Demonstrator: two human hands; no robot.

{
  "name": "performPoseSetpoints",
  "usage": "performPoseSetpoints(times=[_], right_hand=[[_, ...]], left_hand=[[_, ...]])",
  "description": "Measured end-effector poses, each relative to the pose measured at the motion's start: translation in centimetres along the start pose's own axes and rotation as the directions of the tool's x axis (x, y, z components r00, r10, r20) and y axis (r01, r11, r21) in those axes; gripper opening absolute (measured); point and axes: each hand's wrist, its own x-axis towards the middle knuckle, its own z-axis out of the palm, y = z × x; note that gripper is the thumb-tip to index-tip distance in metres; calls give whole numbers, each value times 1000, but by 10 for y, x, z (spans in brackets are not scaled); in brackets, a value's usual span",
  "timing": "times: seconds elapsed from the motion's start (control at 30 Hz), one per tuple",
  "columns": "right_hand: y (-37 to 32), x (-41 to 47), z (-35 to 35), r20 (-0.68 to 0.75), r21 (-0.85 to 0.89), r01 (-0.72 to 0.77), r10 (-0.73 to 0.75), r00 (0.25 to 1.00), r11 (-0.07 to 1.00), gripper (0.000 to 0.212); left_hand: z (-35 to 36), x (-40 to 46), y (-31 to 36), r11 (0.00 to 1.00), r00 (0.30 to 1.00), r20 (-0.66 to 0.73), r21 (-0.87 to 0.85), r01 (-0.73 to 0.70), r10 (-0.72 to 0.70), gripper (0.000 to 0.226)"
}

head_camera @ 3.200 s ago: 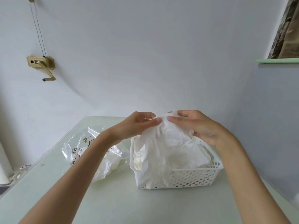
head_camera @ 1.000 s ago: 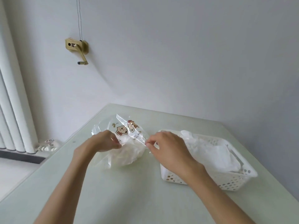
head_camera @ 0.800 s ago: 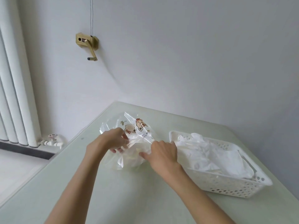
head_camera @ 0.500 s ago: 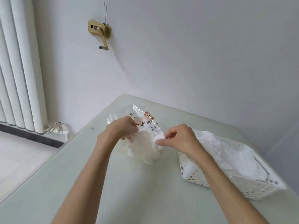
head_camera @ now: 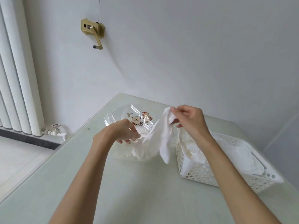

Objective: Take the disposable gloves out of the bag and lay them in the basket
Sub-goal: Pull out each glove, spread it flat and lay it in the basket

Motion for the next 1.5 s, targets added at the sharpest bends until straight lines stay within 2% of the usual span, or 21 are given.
performPoseSetpoints(times=[0.1, 0.17, 0.27, 0.33, 0.43, 0.53, 0.6, 0.67, 0.73, 0.8, 0.83, 0.97, 1.1, 1.23, 1.4, 1.5], right_hand=[[-7, 3, -2, -60, 24, -30, 31, 998, 999, 23], [-7, 3, 0, -49, 28, -61, 62, 997, 998, 25], [-4, 4, 3, -101, 6, -60, 61, 993, 998, 27], [-5, 2, 4, -102, -24, -33, 30, 994, 999, 25], [-11, -2, 5, -102, -40, -3, -1, 995, 999, 29], [-19, -7, -4, -1, 39, -12, 12, 1000, 999, 39], [-20, -10, -18, 154, 44, -51, 44, 987, 998, 54], [-13, -12, -31, 274, -58, -97, 109, 956, 994, 65], [-3, -16, -42, 320, -109, -108, 138, 937, 988, 50], [6, -19, -50, 293, -66, -80, 96, 951, 995, 20], [11, -21, -56, 250, -15, -76, 77, 965, 997, 12], [24, -24, -78, 72, 199, -115, 102, 992, 973, 16], [32, -26, -96, 0, 309, -134, 140, 990, 942, 22], [41, -23, -112, -13, 263, -142, 150, 989, 954, 10], [44, -26, -121, 75, 153, -91, 80, 994, 984, 14], [42, -28, -130, -49, 86, 44, -40, 998, 995, 13]], left_hand=[[-3, 0, 0, 999, 1000, 7, 53, 0, -1, 16], [-8, -3, 4, 998, 996, -70, 38, -51, 54, 23], [-11, -18, 26, 940, 963, -171, -237, -246, 209, 53], [-9, -29, 40, 890, 940, -132, -306, -339, 313, 63], [2, -32, 49, 868, 901, -76, -247, -431, 426, 44], [11, -26, 53, 805, 861, -203, -305, -509, 467, 41], [13, -28, 57, 765, 856, -236, -382, -518, 461, 33], [14, -27, 57, 742, 863, -223, -443, -503, 453, 27], [14, -27, 60, 712, 865, -202, -499, -494, 459, 27], [17, -26, 62, 696, 869, -186, -534, -481, 458, 28], [19, -26, 65, 696, 872, -173, -541, -472, 458, 28], [32, -24, 71, 721, 879, -113, -528, -449, 464, 23], [47, -18, 78, 756, 885, -32, -507, -414, 464, 33], [60, -11, 91, 783, 894, 72, -517, -346, 442, 25], [79, 2, 110, 800, 901, 156, -537, -267, 405, 24], [85, 1, 121, 848, 895, 185, -441, -293, 405, 29]])
